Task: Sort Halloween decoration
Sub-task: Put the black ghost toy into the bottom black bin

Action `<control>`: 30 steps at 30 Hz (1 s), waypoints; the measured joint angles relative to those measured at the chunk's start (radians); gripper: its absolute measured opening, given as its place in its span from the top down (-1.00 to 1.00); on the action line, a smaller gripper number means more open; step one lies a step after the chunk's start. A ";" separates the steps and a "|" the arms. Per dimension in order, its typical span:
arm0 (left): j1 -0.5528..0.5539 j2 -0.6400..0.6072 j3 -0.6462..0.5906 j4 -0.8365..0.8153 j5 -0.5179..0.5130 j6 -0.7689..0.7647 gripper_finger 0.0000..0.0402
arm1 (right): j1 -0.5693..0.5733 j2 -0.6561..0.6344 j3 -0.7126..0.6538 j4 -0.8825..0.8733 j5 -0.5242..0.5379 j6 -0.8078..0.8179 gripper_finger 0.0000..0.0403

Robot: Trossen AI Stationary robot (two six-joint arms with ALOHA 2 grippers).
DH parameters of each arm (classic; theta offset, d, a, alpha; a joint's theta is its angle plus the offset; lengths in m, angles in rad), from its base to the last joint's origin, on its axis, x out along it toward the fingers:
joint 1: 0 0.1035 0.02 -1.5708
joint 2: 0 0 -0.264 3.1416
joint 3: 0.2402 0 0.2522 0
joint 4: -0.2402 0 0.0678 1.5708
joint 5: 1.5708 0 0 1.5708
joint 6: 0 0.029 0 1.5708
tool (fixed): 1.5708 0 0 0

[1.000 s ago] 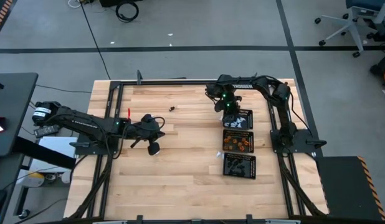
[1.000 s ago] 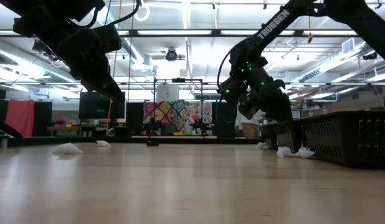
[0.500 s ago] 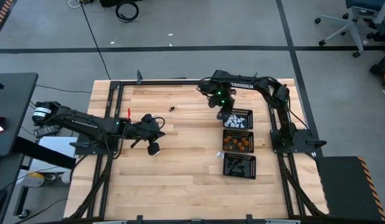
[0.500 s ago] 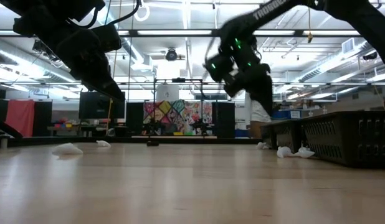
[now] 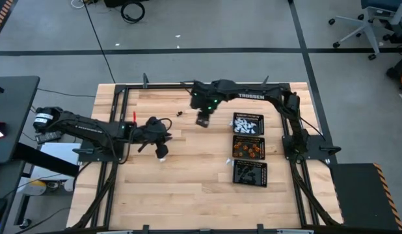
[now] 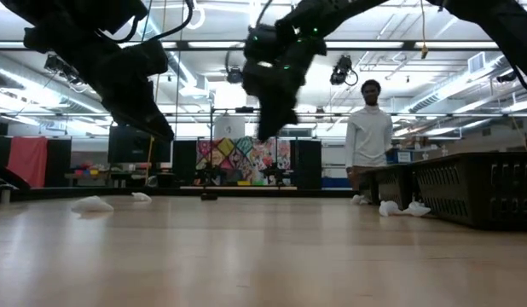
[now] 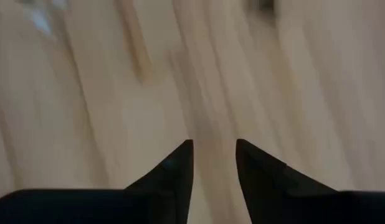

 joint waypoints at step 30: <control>-0.131 -0.191 0.000 0.014 0.115 -0.112 0.75 | -0.013 0.355 0.174 0.652 0.113 0.094 -0.03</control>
